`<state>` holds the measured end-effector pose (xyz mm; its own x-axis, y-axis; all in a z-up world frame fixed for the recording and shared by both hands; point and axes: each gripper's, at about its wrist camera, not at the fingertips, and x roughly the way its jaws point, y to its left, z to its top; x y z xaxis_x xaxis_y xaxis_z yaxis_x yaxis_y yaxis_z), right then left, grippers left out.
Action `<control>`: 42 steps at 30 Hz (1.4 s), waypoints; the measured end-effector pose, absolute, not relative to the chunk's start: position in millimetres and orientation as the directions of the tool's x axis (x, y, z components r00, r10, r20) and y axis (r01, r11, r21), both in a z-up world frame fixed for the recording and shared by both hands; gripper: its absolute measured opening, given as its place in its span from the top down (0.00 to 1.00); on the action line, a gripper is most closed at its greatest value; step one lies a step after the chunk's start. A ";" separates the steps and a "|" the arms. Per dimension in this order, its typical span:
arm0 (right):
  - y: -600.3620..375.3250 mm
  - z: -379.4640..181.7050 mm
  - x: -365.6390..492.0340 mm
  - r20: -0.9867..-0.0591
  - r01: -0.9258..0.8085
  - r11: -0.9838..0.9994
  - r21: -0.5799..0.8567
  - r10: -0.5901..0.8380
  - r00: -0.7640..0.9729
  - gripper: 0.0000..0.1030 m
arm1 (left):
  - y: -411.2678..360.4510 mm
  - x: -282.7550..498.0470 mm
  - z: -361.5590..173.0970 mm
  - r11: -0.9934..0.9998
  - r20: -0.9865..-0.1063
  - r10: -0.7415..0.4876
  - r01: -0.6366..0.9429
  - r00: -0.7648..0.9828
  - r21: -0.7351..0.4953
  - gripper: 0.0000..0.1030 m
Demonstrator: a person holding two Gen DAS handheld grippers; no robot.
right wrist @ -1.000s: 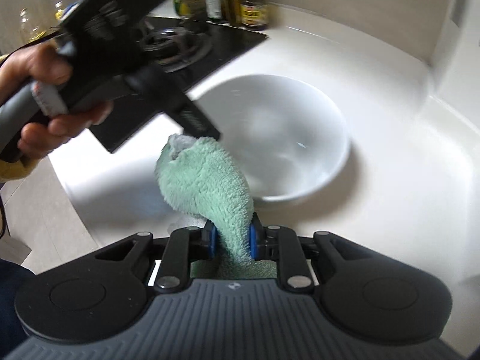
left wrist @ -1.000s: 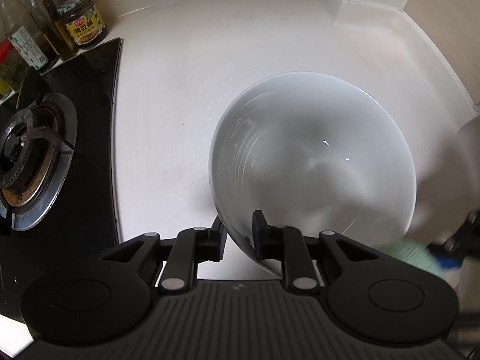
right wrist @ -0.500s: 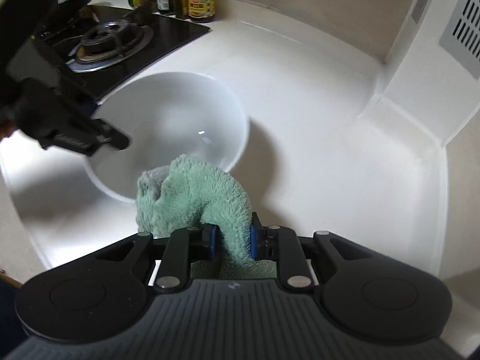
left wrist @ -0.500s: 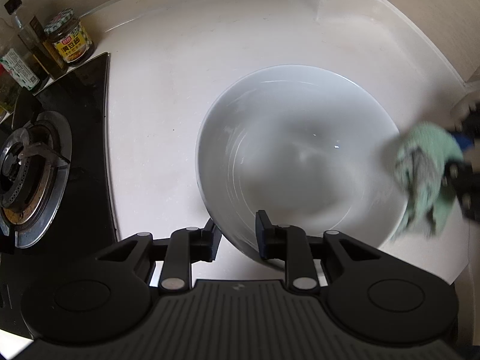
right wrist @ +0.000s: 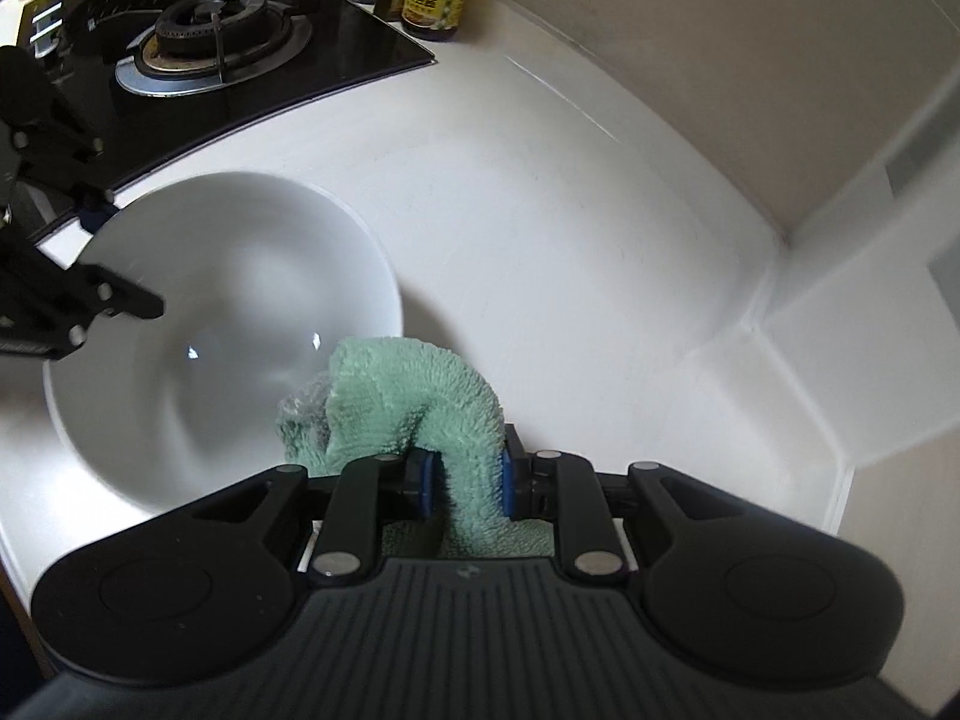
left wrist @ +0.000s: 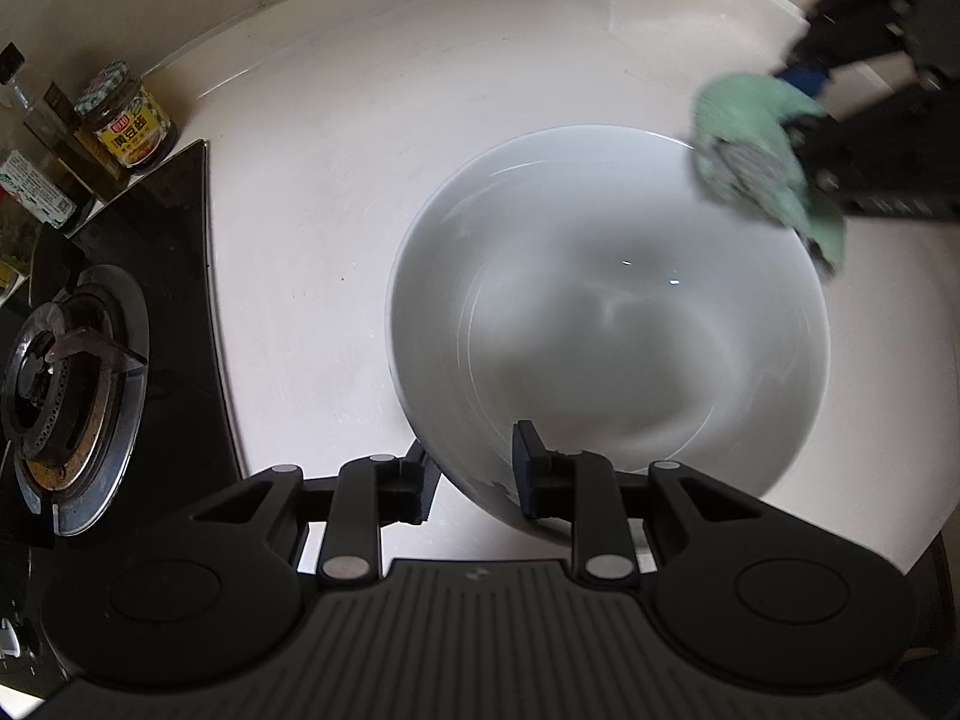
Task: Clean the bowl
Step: 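Lift the towel over the bowl with the right tool while the left tool holds the rim, then wipe the bowl bottom with the right tool's towel while the left tool holds the rim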
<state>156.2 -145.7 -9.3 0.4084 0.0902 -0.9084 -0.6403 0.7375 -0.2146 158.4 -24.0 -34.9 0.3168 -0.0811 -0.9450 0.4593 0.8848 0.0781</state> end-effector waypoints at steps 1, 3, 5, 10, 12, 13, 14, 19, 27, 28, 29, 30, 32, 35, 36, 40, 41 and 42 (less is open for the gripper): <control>-142.1 -9.9 161.6 -0.909 -0.651 0.726 -0.220 0.090 0.408 0.83 | -23.6 158.7 -34.6 0.884 -0.945 -0.083 0.461 0.317 0.077 0.71; -134.4 -11.2 171.7 -0.909 -0.674 0.703 -0.228 0.094 0.405 0.83 | -22.7 159.2 -34.2 0.883 -0.945 -0.087 0.464 0.317 0.074 0.71; -125.4 -12.1 180.8 -0.910 -0.700 0.674 -0.236 0.098 0.402 0.83 | -22.2 159.6 -34.0 0.882 -0.944 -0.089 0.466 0.317 0.073 0.71; -95.5 -13.7 199.3 -0.908 -0.768 0.587 -0.256 0.125 0.399 0.83 | -21.0 160.6 -33.4 0.881 -0.943 -0.092 0.468 0.320 0.073 0.71; -82.8 -14.1 204.4 -0.908 -0.790 0.558 -0.255 0.144 0.395 0.83 | -21.3 160.6 -33.4 0.882 -0.941 -0.086 0.464 0.326 0.080 0.72; -76.4 -14.3 205.9 -0.907 -0.801 0.542 -0.253 0.155 0.391 0.83 | -21.4 161.1 -33.8 0.884 -0.941 -0.082 0.460 0.327 0.083 0.73; -70.3 -14.4 207.1 -0.907 -0.813 0.526 -0.250 0.167 0.387 0.83 | -21.0 162.1 -34.5 0.887 -0.942 -0.080 0.454 0.326 0.082 0.74; -47.2 -13.9 208.4 -0.906 -0.867 0.453 -0.206 0.245 0.344 0.83 | -15.0 166.2 -36.9 0.901 -0.946 -0.104 0.432 0.308 0.041 0.76; -29.8 -11.6 199.2 -0.897 -0.939 0.335 -0.078 0.388 0.213 0.83 | -13.7 165.3 -40.5 0.910 -0.942 -0.116 0.413 0.315 0.026 0.76; -28.3 -11.0 196.8 -0.894 -0.945 0.321 -0.060 0.404 0.194 0.83 | -13.9 165.1 -40.6 0.910 -0.941 -0.119 0.413 0.317 0.024 0.76; -27.3 -10.1 194.4 -0.890 -0.951 0.308 -0.041 0.420 0.175 0.83 | -14.0 165.3 -40.6 0.911 -0.940 -0.124 0.411 0.318 0.019 0.76; -27.7 -7.9 193.0 -0.885 -0.954 0.301 -0.014 0.440 0.152 0.83 | -14.1 165.6 -40.6 0.913 -0.939 -0.130 0.408 0.319 0.012 0.76; -31.2 -0.5 191.8 -0.867 -0.953 0.298 0.057 0.488 0.100 0.83 | -14.2 165.7 -40.5 0.914 -0.937 -0.143 0.407 0.318 -0.001 0.76; -45.6 18.1 195.5 -0.835 -0.937 0.331 0.111 0.543 0.093 0.83 | -11.5 165.7 -40.3 0.918 -0.933 -0.164 0.395 0.320 -0.026 0.77; -52.1 26.9 196.7 -0.827 -0.928 0.360 0.091 0.547 0.132 0.83 | -10.1 166.0 -40.2 0.921 -0.933 -0.167 0.389 0.318 -0.033 0.78; -70.4 57.0 183.7 -0.797 -0.921 0.388 -0.036 0.544 0.261 0.83 | 0.7 164.3 -38.2 0.933 -0.936 -0.189 0.351 0.296 -0.077 0.84; -71.0 60.6 176.7 -0.792 -0.930 0.363 -0.058 0.550 0.264 0.83 | 4.3 162.3 -36.8 0.936 -0.936 -0.193 0.341 0.295 -0.085 0.85; -68.4 60.2 169.1 -0.793 -0.943 0.326 -0.072 0.555 0.253 0.83 | 7.5 160.3 -35.7 0.939 -0.936 -0.195 0.331 0.294 -0.092 0.86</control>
<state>169.2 -68.4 60.2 0.2528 0.5547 -0.7927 -0.9425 0.3263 -0.0723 160.3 7.5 -35.7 0.2938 -0.1954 -0.9357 0.3313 0.9390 -0.0921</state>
